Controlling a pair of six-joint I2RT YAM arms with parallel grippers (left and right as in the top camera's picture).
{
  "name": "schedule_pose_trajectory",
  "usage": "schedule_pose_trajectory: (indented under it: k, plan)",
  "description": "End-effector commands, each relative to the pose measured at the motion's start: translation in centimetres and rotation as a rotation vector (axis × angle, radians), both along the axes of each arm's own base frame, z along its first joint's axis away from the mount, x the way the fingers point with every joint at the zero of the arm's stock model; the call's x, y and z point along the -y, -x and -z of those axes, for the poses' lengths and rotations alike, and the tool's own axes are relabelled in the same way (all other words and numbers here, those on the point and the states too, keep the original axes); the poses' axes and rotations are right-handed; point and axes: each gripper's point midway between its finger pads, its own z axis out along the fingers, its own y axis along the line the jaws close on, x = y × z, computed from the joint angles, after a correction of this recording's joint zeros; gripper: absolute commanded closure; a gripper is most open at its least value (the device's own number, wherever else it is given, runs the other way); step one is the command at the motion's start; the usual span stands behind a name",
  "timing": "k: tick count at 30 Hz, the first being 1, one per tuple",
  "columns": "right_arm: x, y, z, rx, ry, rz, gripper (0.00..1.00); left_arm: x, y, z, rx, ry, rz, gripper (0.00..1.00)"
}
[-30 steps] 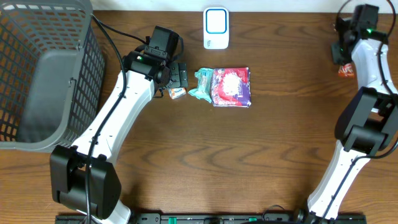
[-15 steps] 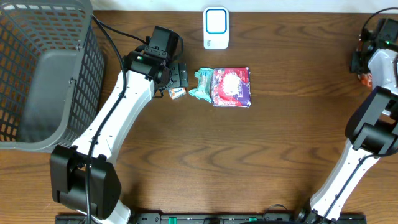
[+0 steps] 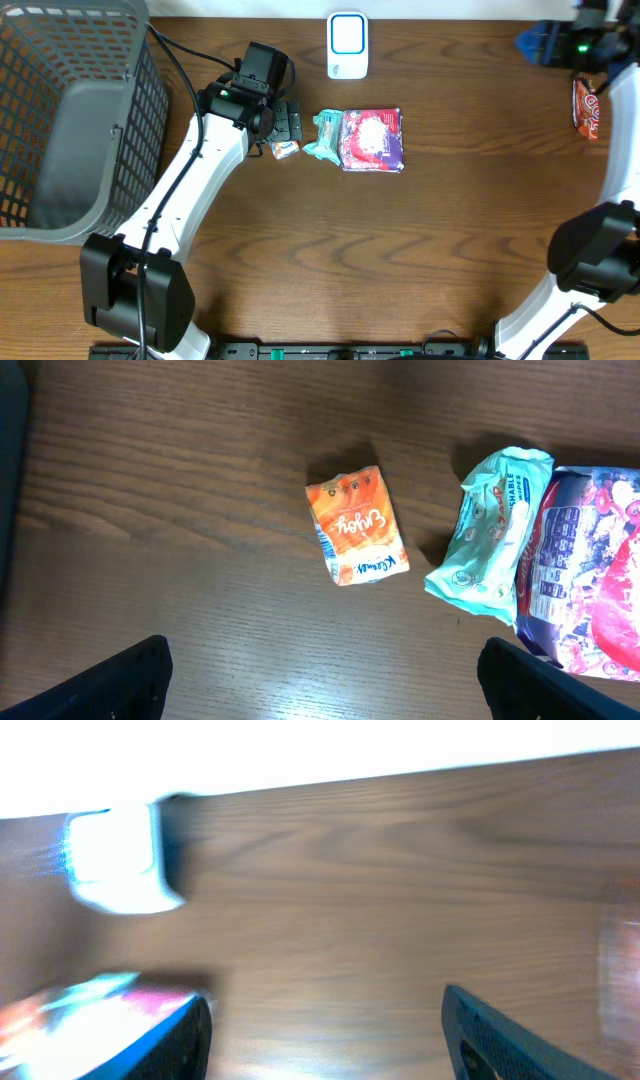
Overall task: Scan the item barcode
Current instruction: 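Grasp the purple pad pack with the right gripper and lift it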
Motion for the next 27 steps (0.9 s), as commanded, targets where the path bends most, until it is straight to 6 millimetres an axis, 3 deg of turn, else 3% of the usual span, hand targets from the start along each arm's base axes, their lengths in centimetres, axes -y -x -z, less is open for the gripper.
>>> schedule_pose_trajectory:
  k: [1,3,10,16,20,22,24,27]
  plan:
    - [-7.2,1.1,2.7,-0.122,-0.232,-0.171,0.30,-0.2,-0.4,-0.3,0.011,-0.006,-0.013,0.02]
    - [-9.8,2.2,4.6,-0.213,-0.251,-0.212,0.24,-0.2,-0.4,-0.3,0.011,-0.006,-0.013,0.02]
    - [-17.1,5.0,11.7,-0.474,-0.275,-0.332,0.22,-0.2,-0.4,-0.3,0.010,-0.006,-0.013,0.02]
    - [-20.6,7.3,18.2,-0.666,-0.278,-0.383,0.22,-0.2,-0.4,-0.3,0.011,-0.006,-0.013,0.02]
    - [-20.8,8.0,22.0,-0.761,-0.269,-0.366,0.40,-0.2,-0.4,-0.3,0.011,-0.006,-0.013,0.02]
    - [-20.6,8.4,23.5,-0.798,-0.261,-0.354,0.58,-0.2,-0.4,-0.3,0.011,-0.006,-0.013,0.02]
    - [-20.4,8.5,24.2,-0.812,-0.247,-0.347,0.75,-0.2,-0.4,-0.3,0.010,-0.006,-0.013,0.02]
    - [-19.9,8.1,23.9,-0.795,-0.220,-0.339,0.86,-0.2,-0.4,-0.3,0.011,-0.006,-0.013,0.02]
